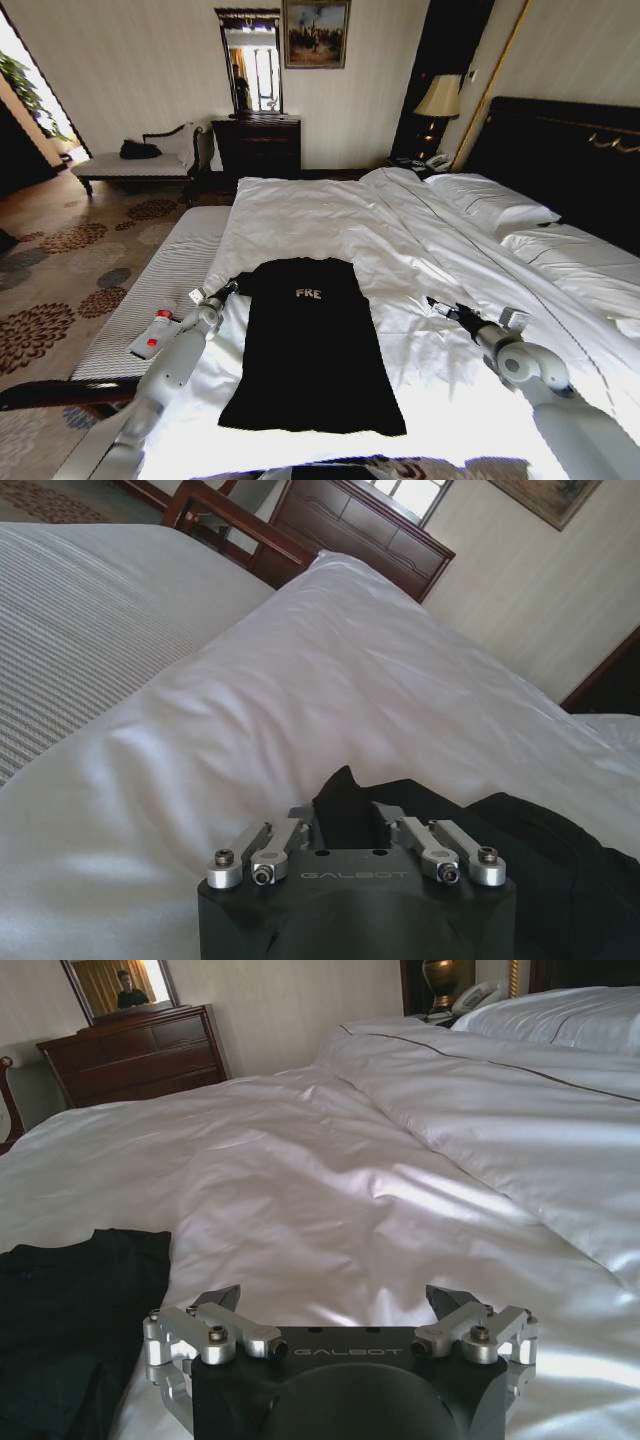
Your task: Fold the clothes on the bed.
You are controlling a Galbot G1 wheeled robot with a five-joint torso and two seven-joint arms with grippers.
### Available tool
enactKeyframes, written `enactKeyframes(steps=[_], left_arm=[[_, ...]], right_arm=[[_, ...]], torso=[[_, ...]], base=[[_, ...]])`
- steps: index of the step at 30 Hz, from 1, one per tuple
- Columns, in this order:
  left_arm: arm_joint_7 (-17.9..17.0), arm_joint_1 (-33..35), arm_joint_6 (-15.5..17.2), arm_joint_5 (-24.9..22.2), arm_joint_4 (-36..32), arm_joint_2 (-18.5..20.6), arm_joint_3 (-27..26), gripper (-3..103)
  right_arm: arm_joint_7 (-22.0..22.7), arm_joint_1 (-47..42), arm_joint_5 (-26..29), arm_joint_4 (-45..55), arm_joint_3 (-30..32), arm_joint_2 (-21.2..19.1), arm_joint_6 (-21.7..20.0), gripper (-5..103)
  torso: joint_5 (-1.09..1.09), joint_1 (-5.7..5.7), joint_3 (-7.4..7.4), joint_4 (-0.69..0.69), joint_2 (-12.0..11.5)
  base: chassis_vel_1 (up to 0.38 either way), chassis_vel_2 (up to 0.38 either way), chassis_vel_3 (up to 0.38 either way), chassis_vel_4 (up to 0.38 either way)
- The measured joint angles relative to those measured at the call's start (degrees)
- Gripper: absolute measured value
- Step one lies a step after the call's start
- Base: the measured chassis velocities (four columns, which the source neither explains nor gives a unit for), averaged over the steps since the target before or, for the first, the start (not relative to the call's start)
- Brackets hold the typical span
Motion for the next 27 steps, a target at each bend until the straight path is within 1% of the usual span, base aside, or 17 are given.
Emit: enactKeyframes(steps=[1, 2, 3, 5, 6, 8, 9, 21, 25, 27], left_arm=[[0.0, 0.0, 0.0, 0.0, 0.0, 0.0, 0.0, 30], [-0.06, 0.0, -0.04, 0.0, 0.0, 0.06, 0.0, 25], [-0.09, 0.0, -0.07, 0.0, -0.02, 0.13, 0.0, 25], [-0.12, 0.01, -0.19, 0.02, -0.04, 0.36, -0.02, 14], [-0.12, 0.01, -0.19, 0.02, -0.04, 0.36, -0.02, 14], [-0.13, 0.05, -0.35, 0.06, 0.02, 0.5, -0.07, 4], [-0.12, 0.09, -0.4, 0.06, 0.07, 0.55, -0.09, 2], [-0.39, 0.21, -0.89, 0.94, -0.05, 0.78, -0.14, 2], [-0.73, -0.14, -1.77, 2.79, -0.64, 0.89, 0.25, 2], [-0.92, -0.33, -2.33, 4.52, -1.31, 0.95, 0.61, 2]], right_arm=[[0.0, 0.0, 0.0, 0.0, 0.0, 0.0, 0.0, 100], [0.0, -0.04, -0.02, 0.0, -0.02, 0.03, 0.0, 100], [0.0, -0.06, -0.03, 0.0, -0.03, 0.06, -0.01, 100], [0.0, -0.08, -0.06, 0.0, -0.08, 0.16, -0.01, 100], [0.0, -0.08, -0.06, 0.0, -0.08, 0.16, -0.01, 100], [0.0, -0.09, -0.11, 0.0, -0.19, 0.27, -0.03, 100], [0.0, -0.11, -0.16, 0.0, -0.25, 0.28, -0.04, 100], [-0.09, -0.1, -0.3, -0.03, -0.5, 0.27, -0.08, 100], [-0.24, -0.36, -0.53, -0.02, -0.54, 0.68, -0.08, 100], [-0.37, -0.58, -0.64, -0.02, -0.48, 0.84, -0.09, 100]], torso=[[0.0, 0.0, 0.0, 0.0, 0.0], [0.01, 0.0, 0.0, 0.0, 0.0], [0.0, 0.0, 0.0, 0.0, 0.0], [0.0, 0.0, 0.0, 0.0, 0.0], [0.0, 0.0, 0.0, 0.0, 0.0], [0.0, 0.0, 0.0, 0.0, 0.0], [0.0, 0.0, 0.0, -0.01, 0.0], [0.0, 0.0, 0.0, 0.0, 0.0], [0.0, 0.0, 0.0, 0.01, 0.0], [0.0, 0.0, 0.0, 0.01, 0.0]], base=[[0.0, 0.0, 0.0, 0.0], [0.0, 0.0, 0.0, 0.0], [0.0, 0.0, 0.0, 0.0], [0.0, 0.0, 0.0, 0.0], [0.0, 0.0, 0.0, 0.0], [0.0, 0.0, 0.0, 0.0], [0.0, 0.0, 0.0, 0.0], [0.0, 0.0, 0.0, 0.0], [0.0, 0.0, 0.0, 0.0], [0.0, 0.0, 0.0, 0.0]])
